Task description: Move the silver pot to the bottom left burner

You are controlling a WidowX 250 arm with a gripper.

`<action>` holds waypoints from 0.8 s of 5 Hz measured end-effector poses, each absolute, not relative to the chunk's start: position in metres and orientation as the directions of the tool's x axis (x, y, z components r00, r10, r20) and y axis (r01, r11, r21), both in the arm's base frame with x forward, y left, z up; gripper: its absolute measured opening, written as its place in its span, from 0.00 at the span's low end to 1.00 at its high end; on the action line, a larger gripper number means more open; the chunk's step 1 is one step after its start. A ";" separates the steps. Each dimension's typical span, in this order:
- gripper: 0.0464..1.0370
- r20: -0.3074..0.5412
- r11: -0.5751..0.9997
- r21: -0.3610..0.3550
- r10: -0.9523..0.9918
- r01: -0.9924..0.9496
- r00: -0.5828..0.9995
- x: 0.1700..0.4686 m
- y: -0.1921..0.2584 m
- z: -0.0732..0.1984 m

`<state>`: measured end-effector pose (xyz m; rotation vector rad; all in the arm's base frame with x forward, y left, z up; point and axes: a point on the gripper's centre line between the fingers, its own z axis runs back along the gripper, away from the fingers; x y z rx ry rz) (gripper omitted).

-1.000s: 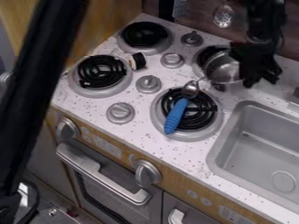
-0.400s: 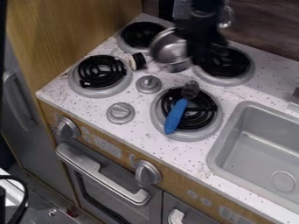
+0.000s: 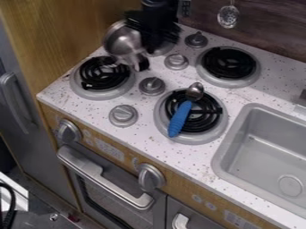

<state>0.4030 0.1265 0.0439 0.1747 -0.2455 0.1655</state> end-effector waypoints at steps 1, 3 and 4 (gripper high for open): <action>0.02 0.208 0.964 0.141 0.193 -0.225 0.959 0.393 0.170 0.027; 0.02 0.113 0.959 0.143 0.230 -0.245 0.967 0.372 0.188 -0.006; 0.02 0.075 0.965 0.135 0.217 -0.225 0.973 0.371 0.182 -0.018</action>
